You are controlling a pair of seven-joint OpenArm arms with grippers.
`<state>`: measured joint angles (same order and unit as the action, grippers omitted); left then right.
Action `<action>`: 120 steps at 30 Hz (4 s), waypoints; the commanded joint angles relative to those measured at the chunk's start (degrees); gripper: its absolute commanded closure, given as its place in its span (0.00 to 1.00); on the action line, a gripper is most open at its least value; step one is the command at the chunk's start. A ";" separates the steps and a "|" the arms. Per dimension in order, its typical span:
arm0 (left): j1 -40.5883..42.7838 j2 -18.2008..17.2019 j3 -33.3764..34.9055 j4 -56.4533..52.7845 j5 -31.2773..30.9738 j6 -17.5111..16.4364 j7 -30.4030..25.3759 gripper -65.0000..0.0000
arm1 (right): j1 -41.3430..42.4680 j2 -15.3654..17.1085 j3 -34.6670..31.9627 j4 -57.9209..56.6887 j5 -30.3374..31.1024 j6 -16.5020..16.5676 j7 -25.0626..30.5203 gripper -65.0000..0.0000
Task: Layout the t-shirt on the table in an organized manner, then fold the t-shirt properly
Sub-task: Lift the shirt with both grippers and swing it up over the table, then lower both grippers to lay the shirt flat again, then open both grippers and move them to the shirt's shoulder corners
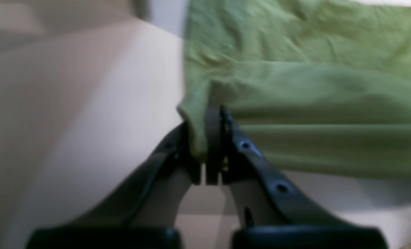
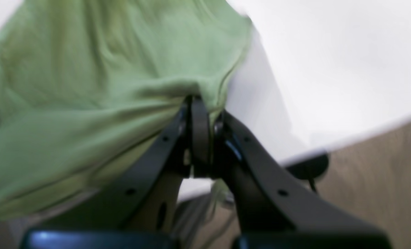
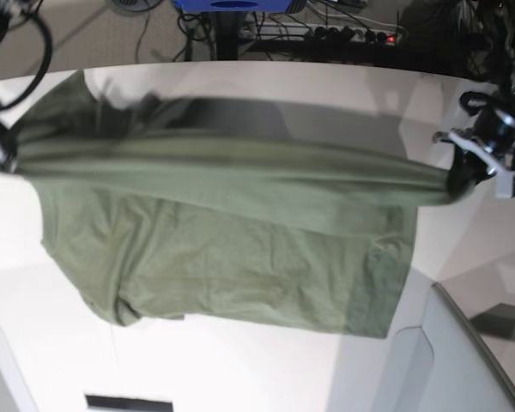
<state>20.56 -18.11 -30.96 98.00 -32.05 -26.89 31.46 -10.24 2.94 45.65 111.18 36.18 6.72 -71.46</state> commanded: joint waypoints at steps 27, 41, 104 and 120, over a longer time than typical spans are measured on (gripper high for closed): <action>-88.73 -6.64 33.64 -35.97 11.26 10.41 3.83 1.00 | 69.98 32.62 -31.10 -39.75 0.17 -0.17 21.04 1.00; -51.46 -5.50 27.93 -20.68 12.14 10.41 7.35 1.00 | 37.71 23.30 -30.66 -37.99 0.08 -0.17 21.22 1.00; -14.36 -2.68 23.97 -24.90 22.87 10.41 -10.41 0.66 | 8.70 15.30 -25.65 -38.43 0.43 -2.72 20.25 0.79; -12.86 -1.01 15.09 -13.38 22.34 10.41 -10.06 0.16 | 5.36 6.42 -8.24 -20.49 0.43 -2.19 4.16 0.79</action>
<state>7.70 -18.28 -15.59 83.79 -9.41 -16.47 22.24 -5.17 8.47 37.58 89.86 35.75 4.10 -67.81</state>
